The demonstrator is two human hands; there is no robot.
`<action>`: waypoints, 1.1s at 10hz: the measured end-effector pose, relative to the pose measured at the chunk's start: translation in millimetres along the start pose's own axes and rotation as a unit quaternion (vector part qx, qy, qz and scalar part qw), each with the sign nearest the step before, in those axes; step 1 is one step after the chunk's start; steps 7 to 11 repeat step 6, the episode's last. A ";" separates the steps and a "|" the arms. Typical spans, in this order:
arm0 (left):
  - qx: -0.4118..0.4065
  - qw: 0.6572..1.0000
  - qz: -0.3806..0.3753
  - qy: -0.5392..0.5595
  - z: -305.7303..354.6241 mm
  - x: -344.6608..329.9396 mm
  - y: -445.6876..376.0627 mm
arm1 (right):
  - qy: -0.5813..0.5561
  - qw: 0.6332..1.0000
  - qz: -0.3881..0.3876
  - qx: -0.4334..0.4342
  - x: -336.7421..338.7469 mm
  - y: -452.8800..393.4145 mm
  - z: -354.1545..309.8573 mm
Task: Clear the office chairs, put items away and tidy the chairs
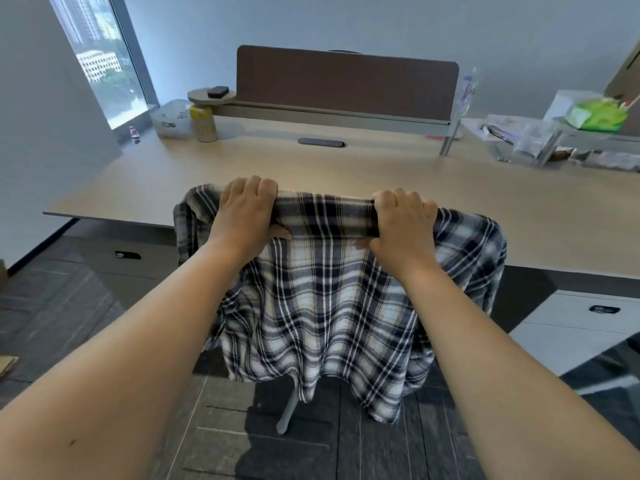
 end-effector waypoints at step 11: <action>-0.010 0.999 -0.004 -0.042 -0.8 -2.8 -36.2 | 0.033 0.998 -0.045 -0.040 -7.5 -31.2 -0.2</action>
Point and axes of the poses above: each hand's wrist, its own y-axis away from the middle knuckle, its own x-axis out of the back of the hand, z = x × y, the point moved 7 cm from there along -y, towards the middle knuckle, and after that the axes turned 6 degrees about -z, right-handed, at the moved point
